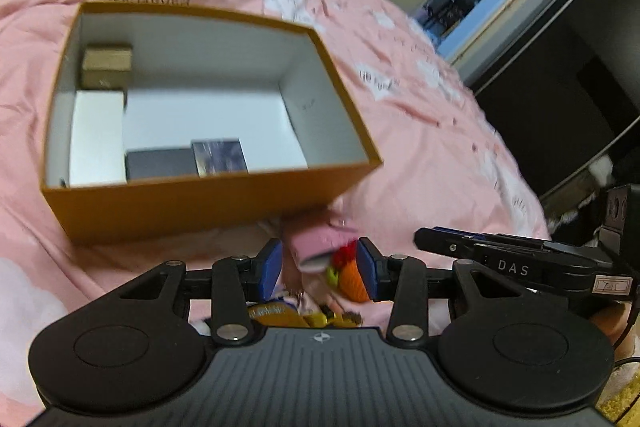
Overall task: Organize objects
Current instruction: 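Grasp the pink plush bag with the right tool while the left tool reaches the pink wallet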
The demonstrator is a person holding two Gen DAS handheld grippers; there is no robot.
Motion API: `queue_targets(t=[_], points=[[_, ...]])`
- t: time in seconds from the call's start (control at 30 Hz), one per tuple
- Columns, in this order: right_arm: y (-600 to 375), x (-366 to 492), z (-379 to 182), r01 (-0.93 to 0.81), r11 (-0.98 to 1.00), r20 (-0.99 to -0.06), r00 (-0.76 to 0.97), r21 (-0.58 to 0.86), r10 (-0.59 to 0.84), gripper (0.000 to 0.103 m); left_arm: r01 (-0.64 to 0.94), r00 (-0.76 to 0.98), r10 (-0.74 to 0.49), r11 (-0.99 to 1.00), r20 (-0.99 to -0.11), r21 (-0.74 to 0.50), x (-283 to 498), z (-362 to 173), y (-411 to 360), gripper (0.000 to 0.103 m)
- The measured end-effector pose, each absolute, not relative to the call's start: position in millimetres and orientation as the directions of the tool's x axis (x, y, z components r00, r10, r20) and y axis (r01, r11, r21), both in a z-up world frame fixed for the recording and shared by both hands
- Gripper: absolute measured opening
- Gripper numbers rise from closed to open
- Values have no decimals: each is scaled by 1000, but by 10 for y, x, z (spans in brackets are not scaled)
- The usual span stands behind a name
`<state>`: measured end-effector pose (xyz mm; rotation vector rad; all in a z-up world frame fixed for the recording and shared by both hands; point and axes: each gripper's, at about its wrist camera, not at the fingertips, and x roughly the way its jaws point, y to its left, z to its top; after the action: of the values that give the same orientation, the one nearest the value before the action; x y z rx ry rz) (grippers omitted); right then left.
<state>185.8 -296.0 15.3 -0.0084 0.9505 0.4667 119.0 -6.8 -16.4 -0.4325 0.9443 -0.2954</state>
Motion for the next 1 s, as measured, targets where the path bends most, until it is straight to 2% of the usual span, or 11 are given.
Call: queue_targets(t=[0.07, 0.17, 0.2, 0.33, 0.63, 0.7, 0.77, 0.9, 1.0], points=[[-3036, 1850, 36, -338, 929, -807, 501, 151, 313, 28, 61, 538, -426, 880, -727, -471, 1206, -212, -144, 48], [-3142, 1871, -98, -309, 928, -820, 462, 209, 338, 29, 72, 527, -436, 878, -729, -472, 1220, -251, -265, 48], [-3167, 1885, -137, -299, 924, -820, 447, 240, 358, 32, 79, 524, -445, 874, -726, -479, 1243, -261, -304, 50], [-3159, 1930, -224, -290, 919, -820, 433, 266, 375, 33, 85, 502, -477, 857, -722, -508, 1341, -291, -443, 61], [-3177, 2124, -631, -236, 897, -840, 323, 374, 435, 36, 54, 485, -444, 875, -753, -480, 1492, -369, -604, 61], [-3160, 2149, -686, -235, 894, -843, 309, 382, 441, 33, 46, 492, -429, 882, -758, -469, 1488, -354, -582, 61], [-3134, 2102, -649, -266, 889, -833, 326, 373, 447, 23, 48, 498, -414, 890, -761, -453, 1475, -328, -564, 61], [-3072, 1952, -454, -333, 891, -815, 391, 308, 428, 18, 75, 513, -407, 898, -756, -433, 1413, -245, -546, 61], [-3024, 1827, -196, -380, 905, -792, 486, 189, 370, 17, 91, 528, -413, 896, -742, -434, 1371, -171, -531, 61]])
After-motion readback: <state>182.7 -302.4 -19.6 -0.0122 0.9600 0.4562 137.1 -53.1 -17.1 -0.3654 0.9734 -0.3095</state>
